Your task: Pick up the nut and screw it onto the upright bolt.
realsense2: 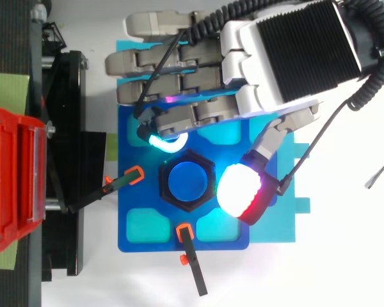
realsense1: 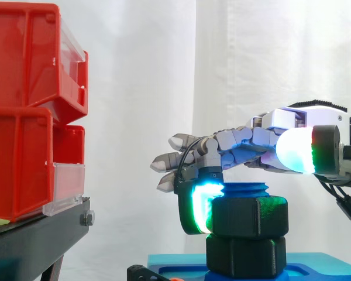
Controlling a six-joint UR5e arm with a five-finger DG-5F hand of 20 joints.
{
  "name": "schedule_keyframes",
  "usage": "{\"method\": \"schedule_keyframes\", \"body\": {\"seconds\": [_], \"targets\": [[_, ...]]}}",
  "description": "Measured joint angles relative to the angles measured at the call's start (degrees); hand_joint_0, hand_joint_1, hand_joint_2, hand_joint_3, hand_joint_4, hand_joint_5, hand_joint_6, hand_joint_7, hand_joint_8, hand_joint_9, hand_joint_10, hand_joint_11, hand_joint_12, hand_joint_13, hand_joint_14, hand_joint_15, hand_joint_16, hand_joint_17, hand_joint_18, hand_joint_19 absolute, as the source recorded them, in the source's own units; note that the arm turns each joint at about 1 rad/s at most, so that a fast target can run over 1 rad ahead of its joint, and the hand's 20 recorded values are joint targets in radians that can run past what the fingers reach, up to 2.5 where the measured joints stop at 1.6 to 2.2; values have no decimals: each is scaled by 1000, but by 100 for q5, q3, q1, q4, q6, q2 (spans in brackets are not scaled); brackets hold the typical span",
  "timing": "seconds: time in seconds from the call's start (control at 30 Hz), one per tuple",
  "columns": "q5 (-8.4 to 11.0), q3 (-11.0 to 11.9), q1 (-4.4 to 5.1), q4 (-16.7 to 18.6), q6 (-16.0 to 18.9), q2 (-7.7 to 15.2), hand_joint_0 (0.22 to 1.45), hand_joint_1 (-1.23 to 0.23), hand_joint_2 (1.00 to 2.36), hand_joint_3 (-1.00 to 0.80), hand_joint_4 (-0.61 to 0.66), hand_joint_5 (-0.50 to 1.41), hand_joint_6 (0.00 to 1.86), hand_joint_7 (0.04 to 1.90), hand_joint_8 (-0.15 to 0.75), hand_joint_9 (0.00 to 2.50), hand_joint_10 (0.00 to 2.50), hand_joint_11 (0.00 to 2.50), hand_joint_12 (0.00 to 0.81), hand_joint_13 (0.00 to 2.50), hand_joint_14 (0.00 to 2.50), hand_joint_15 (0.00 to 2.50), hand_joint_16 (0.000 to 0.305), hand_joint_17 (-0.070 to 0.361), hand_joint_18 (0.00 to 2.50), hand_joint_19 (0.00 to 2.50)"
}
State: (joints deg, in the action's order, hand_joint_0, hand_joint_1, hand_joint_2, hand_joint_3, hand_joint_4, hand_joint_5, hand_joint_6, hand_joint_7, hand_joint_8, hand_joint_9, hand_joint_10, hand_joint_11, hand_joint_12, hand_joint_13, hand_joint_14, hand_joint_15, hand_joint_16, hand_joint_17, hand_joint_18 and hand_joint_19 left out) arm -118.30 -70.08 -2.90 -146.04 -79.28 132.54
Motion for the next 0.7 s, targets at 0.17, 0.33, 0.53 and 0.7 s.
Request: {"method": "schedule_keyframes", "body": {"seconds": [0.17,0.33,0.53,0.7], "targets": [[-1,1,-21,-1,-7,0,496,-87,1000,-500,198,-18,510,1408,269,573,0,0,311,235,0,0,40,89,0,0],[-5,1,-38,3,-34,0,491,-80,1000,-500,224,-80,504,1156,248,517,0,0,317,215,0,0,40,91,0,0],[-8,-2,-46,15,-55,0,476,-64,1000,-500,210,-148,503,801,226,410,0,0,327,151,0,0,44,98,0,0],[-19,-2,-63,72,-73,0,470,-59,1000,-500,189,-169,502,696,214,368,0,0,327,115,0,0,45,101,0,0]]}}
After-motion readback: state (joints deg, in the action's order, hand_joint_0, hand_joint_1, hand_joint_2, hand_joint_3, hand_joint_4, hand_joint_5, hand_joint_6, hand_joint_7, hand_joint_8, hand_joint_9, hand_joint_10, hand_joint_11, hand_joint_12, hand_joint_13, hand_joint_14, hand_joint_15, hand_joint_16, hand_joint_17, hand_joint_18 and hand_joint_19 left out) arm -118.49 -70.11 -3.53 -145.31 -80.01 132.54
